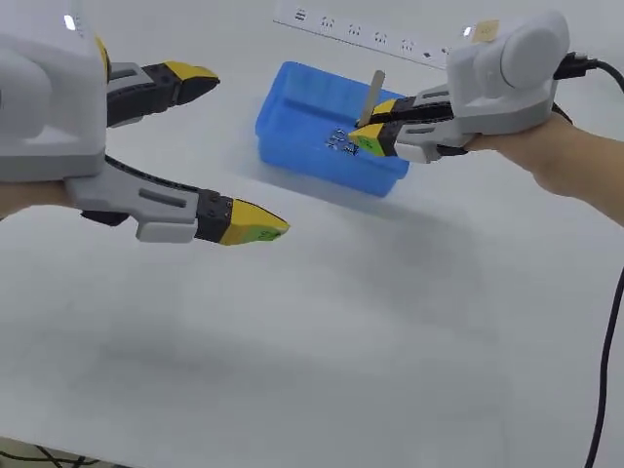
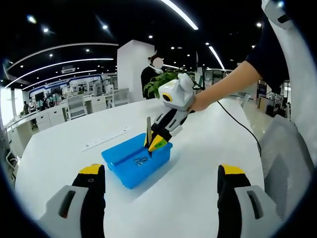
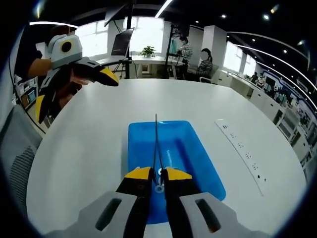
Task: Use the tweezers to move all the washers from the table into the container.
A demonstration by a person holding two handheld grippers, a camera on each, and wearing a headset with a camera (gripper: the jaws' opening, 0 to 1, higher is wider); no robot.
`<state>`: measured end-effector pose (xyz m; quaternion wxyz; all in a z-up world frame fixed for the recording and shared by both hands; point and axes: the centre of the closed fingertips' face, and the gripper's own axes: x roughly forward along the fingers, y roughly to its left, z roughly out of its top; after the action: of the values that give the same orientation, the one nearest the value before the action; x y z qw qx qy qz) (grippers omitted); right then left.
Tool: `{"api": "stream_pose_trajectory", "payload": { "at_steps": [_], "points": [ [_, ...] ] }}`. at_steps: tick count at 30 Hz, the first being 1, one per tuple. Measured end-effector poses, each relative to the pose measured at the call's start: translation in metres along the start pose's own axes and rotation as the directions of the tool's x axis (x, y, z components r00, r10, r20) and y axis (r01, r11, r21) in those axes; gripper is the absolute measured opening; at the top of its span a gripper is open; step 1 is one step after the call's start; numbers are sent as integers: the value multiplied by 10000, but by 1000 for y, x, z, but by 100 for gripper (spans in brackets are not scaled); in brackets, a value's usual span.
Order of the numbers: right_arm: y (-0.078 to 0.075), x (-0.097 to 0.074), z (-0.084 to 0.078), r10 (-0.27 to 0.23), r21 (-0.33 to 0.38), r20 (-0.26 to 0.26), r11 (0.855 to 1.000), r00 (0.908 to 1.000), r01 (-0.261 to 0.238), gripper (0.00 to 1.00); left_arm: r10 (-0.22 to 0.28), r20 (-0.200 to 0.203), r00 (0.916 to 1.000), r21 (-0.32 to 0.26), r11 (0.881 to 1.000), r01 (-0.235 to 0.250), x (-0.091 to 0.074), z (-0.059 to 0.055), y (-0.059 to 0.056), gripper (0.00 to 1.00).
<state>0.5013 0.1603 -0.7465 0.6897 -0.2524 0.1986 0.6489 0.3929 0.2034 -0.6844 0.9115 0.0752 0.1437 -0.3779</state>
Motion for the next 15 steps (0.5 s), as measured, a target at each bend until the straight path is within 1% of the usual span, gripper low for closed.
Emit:
{"api": "stream_pose_trajectory", "payload": {
  "at_steps": [4,7,8,10,11,12,14,15],
  "points": [
    [0,-2,1,1,-36,-6,10000,10000,-1,10,-45,-46,10000,1,10000,45,2,0,-1,99],
    [0,-4,1,-67,-159,-27,9999,10000,67,9,-51,-56,10000,-30,10000,51,4,1,1,99],
    [1,-5,2,-59,-160,-18,9999,10000,59,8,-41,3,10000,-63,10000,41,5,3,2,99],
    [3,-7,6,66,207,181,9998,9998,-70,8,78,302,9995,-257,9996,-70,6,12,9,99],
    [3,-8,8,56,169,185,9998,9998,-59,8,93,447,9990,-339,9994,-78,7,17,11,99],
    [4,-8,9,44,96,192,9999,9998,-46,8,99,647,9979,-434,9990,-71,9,23,15,99],
    [5,-8,11,84,28,203,10000,9998,-84,8,6,811,9967,-476,9989,33,14,31,20,98],
    [6,-8,13,109,-30,227,9999,9997,-109,8,-33,829,9965,-530,9986,78,18,32,22,96]
  ]
}}
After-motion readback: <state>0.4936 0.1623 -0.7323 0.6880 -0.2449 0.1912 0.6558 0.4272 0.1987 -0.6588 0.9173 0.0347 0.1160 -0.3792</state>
